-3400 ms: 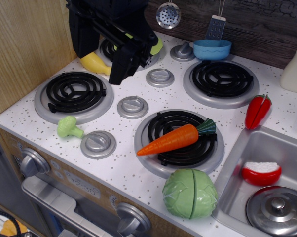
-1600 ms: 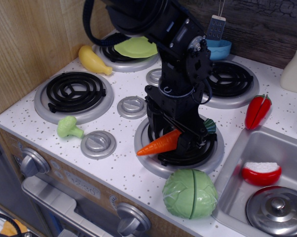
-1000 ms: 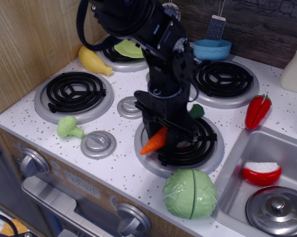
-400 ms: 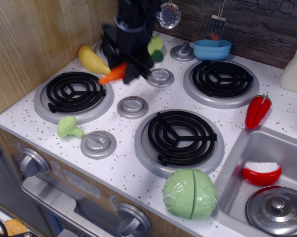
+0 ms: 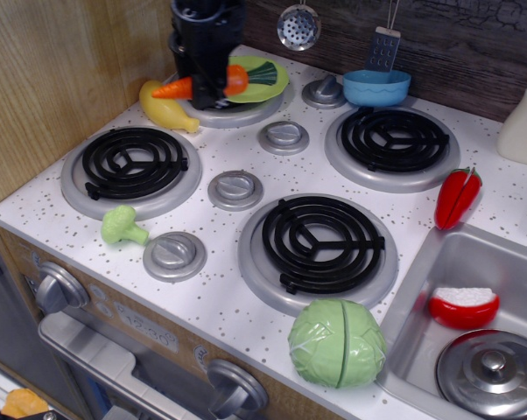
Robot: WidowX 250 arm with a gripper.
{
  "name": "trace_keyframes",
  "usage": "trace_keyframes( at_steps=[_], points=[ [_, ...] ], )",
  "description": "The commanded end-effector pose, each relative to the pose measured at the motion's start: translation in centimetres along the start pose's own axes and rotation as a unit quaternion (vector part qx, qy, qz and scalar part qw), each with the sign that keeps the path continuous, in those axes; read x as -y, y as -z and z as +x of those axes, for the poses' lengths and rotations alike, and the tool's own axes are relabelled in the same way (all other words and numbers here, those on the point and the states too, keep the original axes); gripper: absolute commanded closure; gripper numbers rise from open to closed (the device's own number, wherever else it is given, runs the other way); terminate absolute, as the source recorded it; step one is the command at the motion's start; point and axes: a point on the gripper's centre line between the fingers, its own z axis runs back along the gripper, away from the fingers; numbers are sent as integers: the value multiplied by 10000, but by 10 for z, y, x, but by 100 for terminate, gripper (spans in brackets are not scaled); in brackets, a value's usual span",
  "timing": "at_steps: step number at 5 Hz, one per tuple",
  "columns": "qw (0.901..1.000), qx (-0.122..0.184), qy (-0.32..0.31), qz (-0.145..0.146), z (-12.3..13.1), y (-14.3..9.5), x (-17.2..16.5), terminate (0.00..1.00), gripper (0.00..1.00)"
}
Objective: Put carrot on plate
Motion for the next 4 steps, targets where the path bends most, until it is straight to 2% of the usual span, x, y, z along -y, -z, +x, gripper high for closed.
trace_keyframes(
  at_steps=[1, 2, 3, 4],
  points=[
    [9877, 776, 1273, 476, 15, 5, -42, 0, 100],
    [9681, 1336, 1973, 780, 21, 15, -54, 0, 100],
    [9548, 1617, 2322, 908, 20, 14, -55, 0, 0],
    [9425, 1917, 2600, 862, 19, 15, -57, 0, 0]
  ],
)
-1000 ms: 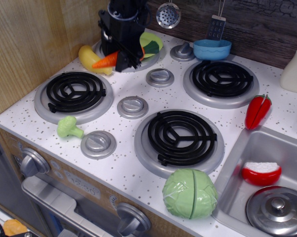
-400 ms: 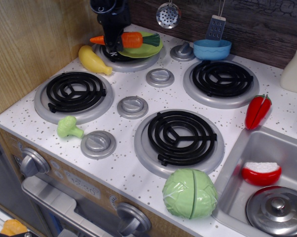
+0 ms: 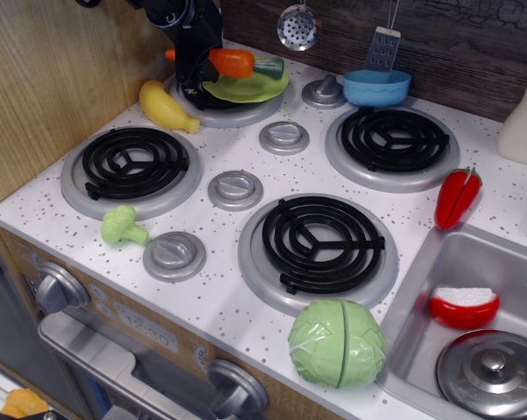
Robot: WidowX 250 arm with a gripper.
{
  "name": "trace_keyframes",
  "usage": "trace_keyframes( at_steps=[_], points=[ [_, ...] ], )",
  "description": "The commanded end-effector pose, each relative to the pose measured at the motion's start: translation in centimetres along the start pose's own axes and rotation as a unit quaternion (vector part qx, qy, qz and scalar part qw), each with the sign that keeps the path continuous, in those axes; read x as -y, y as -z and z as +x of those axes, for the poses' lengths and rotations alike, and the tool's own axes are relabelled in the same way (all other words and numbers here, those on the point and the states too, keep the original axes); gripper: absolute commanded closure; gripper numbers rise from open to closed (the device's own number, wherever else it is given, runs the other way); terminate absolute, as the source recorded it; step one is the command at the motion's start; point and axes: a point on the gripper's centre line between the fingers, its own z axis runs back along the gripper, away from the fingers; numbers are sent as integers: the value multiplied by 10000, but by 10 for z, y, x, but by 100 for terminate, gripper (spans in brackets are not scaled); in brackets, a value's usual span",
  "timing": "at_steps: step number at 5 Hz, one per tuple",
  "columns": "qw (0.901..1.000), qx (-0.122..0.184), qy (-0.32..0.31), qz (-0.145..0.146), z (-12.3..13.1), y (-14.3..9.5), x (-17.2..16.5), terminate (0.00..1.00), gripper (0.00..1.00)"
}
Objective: Put carrot on plate
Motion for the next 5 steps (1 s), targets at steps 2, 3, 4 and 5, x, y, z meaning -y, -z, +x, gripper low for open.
trace_keyframes(
  at_steps=[2, 3, 4, 5],
  points=[
    [9993, 121, 242, 239, -6, -12, -17, 0, 0],
    [9993, 121, 242, 239, -6, -12, -17, 0, 0],
    [9993, 121, 242, 239, -6, -12, -17, 0, 0],
    [9993, 121, 242, 239, -6, -12, -17, 100, 0]
  ],
)
